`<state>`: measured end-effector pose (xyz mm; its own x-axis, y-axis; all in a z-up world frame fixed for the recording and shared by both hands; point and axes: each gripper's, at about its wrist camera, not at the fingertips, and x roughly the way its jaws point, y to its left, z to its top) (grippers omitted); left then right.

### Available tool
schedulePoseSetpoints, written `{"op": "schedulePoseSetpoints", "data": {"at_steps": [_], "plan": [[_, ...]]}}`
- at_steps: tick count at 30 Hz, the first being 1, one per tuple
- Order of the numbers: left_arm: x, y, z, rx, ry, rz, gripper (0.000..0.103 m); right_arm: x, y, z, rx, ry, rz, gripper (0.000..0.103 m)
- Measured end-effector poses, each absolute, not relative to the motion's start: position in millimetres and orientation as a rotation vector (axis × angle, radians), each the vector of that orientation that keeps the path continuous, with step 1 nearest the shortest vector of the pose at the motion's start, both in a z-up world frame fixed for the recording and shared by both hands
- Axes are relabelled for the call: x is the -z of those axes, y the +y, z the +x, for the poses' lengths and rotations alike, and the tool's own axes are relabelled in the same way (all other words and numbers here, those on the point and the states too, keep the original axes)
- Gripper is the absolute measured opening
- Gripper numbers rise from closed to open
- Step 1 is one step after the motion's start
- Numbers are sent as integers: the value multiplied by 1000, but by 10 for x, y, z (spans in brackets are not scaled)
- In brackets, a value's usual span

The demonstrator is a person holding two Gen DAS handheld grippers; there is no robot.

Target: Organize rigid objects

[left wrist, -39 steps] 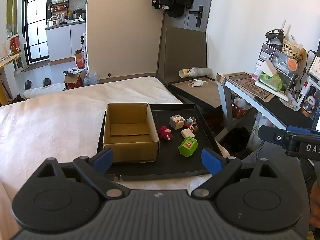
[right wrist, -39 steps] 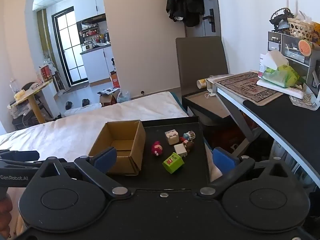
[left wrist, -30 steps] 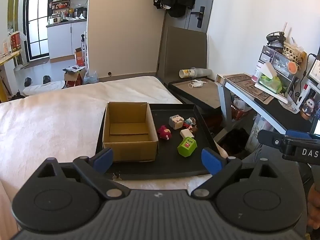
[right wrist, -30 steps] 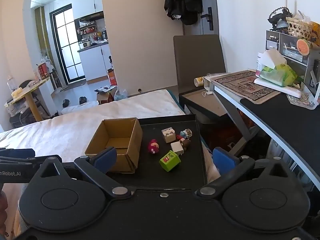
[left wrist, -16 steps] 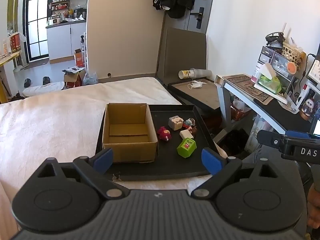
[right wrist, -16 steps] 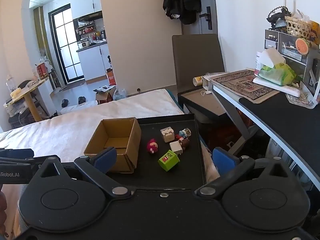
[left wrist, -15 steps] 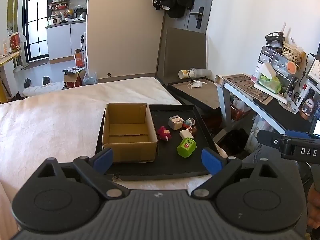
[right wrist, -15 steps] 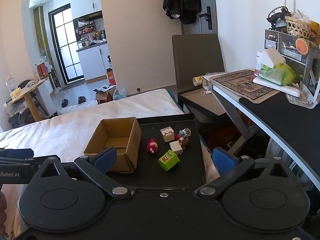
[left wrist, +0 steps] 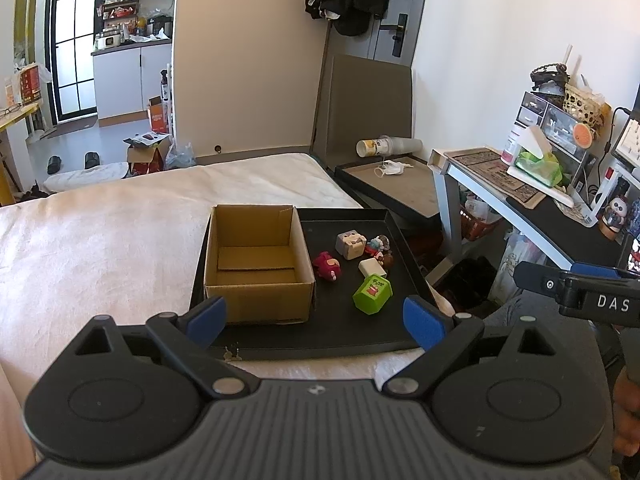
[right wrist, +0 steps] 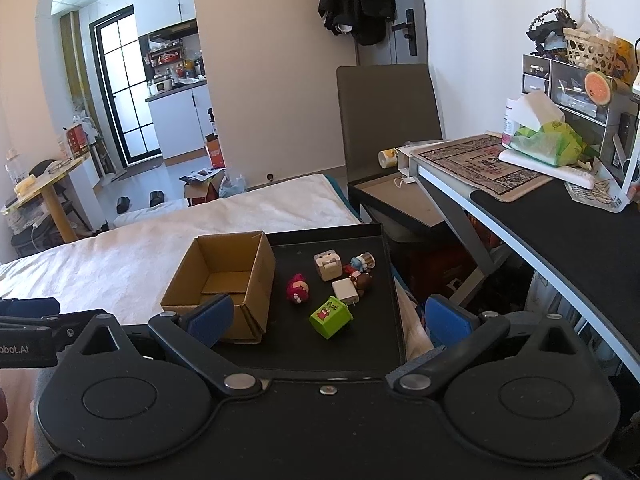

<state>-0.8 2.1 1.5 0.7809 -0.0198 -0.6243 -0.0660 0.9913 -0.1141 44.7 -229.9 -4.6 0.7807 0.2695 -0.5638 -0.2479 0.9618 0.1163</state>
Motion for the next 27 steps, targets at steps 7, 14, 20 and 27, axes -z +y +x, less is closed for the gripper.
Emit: {"op": "schedulePoseSetpoints", "data": {"at_steps": [7,14,20,27], "plan": [[-13,34,-7,-24,676,-140,95,42,-2305,453,-276,618,37,103],[-10,41,-14,-23,674,-140,95,44,-2316,457,-275,620,38,103],[-14,49,-23,-27,674,-139,95,47,-2328,463,-274,621,37,103],[-10,63,-31,-23,671,-142,95,61,-2321,471,-271,625,33,103]]}}
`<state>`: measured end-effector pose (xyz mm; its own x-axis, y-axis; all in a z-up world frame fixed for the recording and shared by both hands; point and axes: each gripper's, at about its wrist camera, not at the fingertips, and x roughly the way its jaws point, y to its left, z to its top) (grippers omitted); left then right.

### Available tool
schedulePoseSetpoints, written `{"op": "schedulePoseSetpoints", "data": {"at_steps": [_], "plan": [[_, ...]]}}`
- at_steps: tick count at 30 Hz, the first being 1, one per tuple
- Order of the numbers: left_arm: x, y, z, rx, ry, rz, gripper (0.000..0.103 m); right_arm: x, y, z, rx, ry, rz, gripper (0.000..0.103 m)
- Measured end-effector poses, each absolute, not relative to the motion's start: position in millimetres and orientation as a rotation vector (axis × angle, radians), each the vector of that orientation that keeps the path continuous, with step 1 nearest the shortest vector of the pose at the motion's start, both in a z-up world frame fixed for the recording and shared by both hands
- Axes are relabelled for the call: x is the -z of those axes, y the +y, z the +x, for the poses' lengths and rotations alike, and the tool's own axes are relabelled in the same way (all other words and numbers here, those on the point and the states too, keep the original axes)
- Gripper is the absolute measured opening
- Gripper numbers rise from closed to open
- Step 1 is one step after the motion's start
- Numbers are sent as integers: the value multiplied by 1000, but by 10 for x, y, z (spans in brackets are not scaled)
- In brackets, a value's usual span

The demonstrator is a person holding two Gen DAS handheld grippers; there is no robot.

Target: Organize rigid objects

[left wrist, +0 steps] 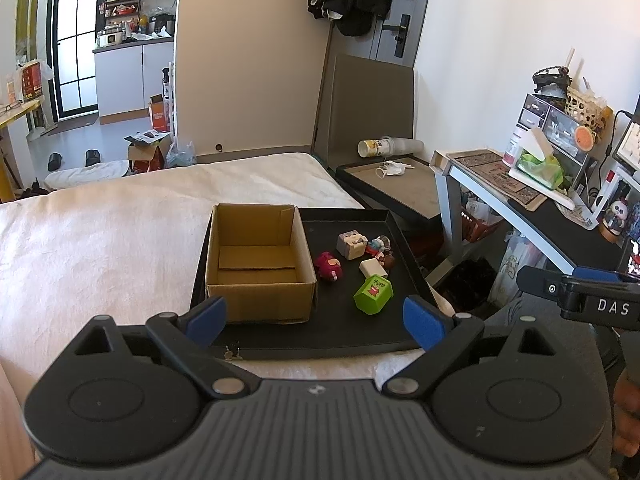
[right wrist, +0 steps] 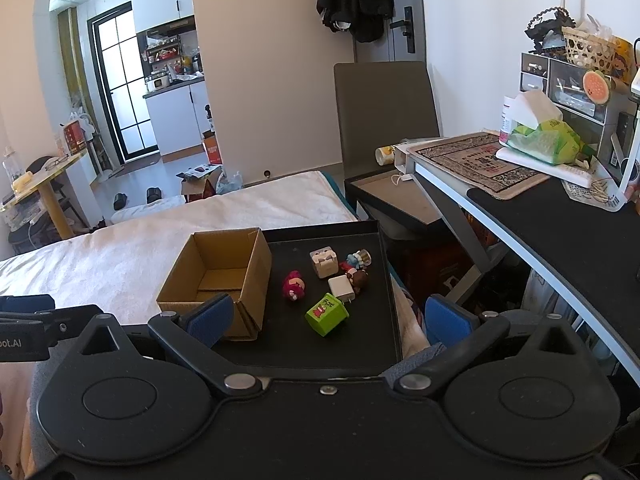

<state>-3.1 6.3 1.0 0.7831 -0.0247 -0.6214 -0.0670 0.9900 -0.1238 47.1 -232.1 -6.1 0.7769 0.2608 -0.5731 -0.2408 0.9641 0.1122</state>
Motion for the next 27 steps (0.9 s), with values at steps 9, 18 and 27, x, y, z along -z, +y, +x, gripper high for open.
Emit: {"op": "schedulePoseSetpoints", "data": {"at_steps": [9,18,27], "plan": [[0,66,-31,-22,671,-137,95,67,-2324,466,-270,626,33,103],[-4,46,-19,-21,673,-131,95,68,-2311,462,-269,627,31,103],[3,36,40,-16,695,-120,94,112,-2306,506,-267,642,34,103]]}}
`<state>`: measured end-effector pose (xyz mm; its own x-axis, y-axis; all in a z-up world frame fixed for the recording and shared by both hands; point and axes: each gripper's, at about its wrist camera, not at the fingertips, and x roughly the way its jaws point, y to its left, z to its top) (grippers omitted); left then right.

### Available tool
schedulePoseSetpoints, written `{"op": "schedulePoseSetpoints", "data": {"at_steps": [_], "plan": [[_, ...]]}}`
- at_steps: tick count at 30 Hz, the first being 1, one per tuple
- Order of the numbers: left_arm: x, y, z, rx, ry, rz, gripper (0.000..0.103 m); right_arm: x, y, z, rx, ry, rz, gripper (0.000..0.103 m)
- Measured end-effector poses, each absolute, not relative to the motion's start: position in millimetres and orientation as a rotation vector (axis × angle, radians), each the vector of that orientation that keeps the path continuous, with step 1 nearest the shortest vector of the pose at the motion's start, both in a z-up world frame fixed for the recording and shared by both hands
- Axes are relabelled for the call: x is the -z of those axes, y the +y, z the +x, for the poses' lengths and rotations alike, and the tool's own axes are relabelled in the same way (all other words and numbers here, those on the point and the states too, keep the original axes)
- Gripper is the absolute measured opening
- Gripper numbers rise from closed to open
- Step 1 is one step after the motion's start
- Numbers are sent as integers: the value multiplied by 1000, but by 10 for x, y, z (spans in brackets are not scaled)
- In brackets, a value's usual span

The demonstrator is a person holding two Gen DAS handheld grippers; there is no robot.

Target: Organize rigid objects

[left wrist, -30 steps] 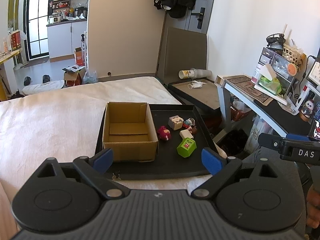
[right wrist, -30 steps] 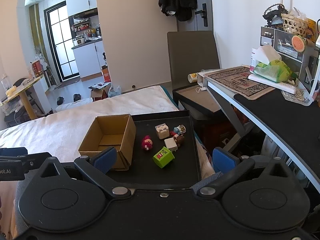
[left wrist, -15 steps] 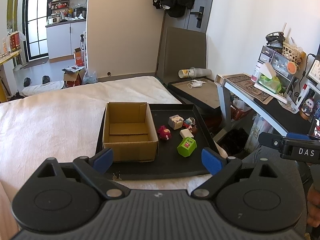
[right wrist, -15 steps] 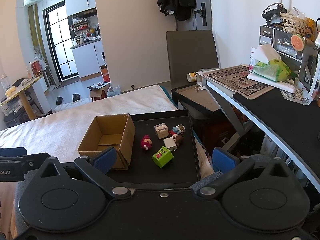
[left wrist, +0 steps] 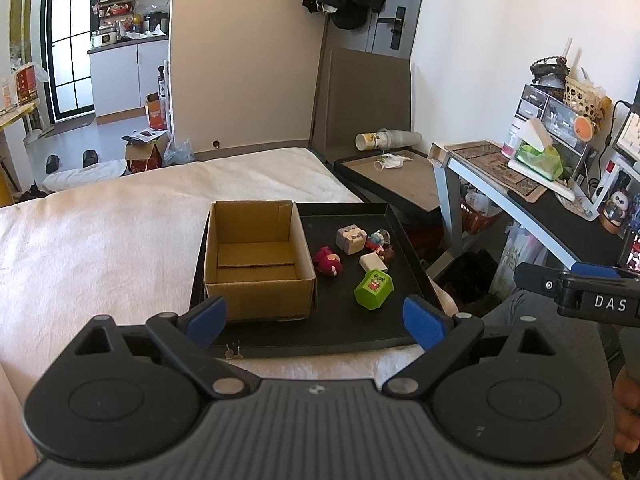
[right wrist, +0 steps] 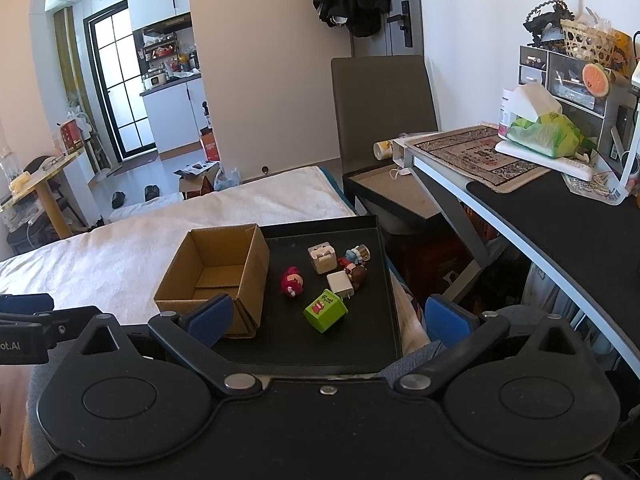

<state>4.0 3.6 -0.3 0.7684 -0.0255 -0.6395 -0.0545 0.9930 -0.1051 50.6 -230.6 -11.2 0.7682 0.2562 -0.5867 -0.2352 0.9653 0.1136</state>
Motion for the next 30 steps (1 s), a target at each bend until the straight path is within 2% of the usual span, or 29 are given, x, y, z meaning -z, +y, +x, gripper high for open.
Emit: {"op": "schedulePoseSetpoints", "data": {"at_steps": [14,30], "plan": [[159,125,384,-23,803,-117,94,220,-2281,717,-281,664,29,103],[455,324,829,-32,892,-148,94,574,-2262,1145,-253,791,41,103]]}}
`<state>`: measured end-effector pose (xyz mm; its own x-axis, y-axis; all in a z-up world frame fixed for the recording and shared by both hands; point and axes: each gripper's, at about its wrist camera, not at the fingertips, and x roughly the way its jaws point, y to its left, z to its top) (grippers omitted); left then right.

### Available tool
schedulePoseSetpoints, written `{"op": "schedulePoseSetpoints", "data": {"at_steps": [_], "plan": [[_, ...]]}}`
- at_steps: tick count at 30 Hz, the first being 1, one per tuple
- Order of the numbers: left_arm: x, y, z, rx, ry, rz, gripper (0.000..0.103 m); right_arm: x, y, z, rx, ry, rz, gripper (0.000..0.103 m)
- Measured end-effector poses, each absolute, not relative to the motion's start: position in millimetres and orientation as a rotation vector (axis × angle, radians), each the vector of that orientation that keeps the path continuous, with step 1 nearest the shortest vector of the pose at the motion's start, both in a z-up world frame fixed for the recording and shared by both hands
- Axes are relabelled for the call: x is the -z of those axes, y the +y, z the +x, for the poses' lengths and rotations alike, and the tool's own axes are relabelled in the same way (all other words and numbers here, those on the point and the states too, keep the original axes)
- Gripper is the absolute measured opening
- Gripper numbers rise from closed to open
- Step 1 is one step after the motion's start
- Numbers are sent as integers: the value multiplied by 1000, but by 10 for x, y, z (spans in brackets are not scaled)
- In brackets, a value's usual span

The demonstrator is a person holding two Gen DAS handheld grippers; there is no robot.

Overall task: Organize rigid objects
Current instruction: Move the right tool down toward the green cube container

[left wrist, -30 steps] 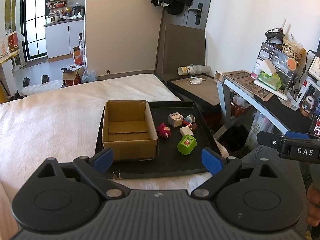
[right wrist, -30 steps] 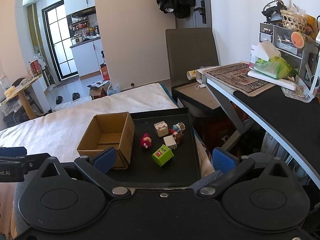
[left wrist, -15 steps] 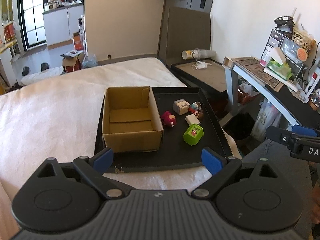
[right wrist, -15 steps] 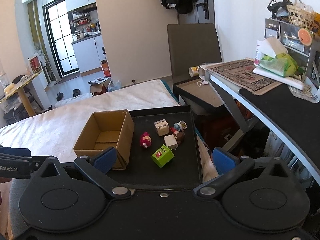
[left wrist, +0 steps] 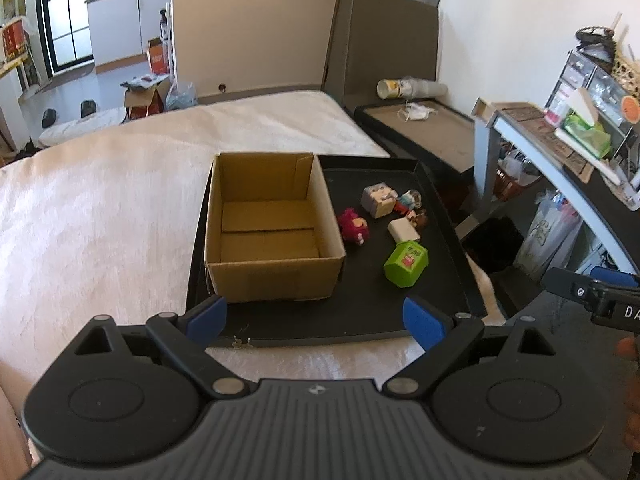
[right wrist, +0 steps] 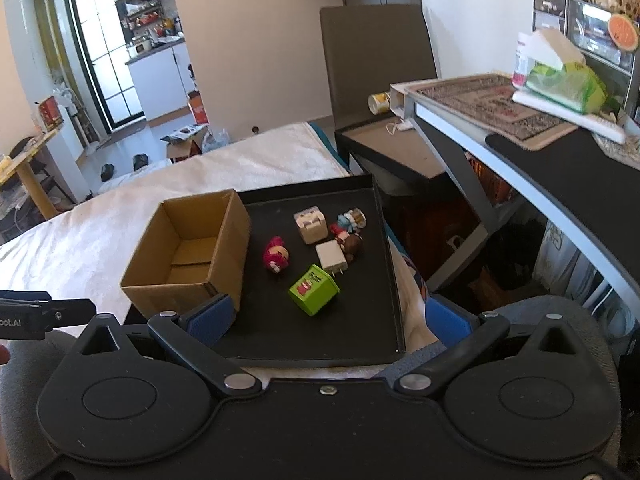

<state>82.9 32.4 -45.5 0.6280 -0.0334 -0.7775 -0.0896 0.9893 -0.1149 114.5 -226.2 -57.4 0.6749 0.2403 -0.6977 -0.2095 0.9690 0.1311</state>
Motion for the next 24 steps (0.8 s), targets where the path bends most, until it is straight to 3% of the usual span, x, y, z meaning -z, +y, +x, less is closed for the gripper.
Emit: {"op": "schedulePoseSetpoints", "data": {"at_steps": [24], "plan": [[887,539,1504,-56,1054,-200,93,951,-2271,1759,-201,930,51,103]]}}
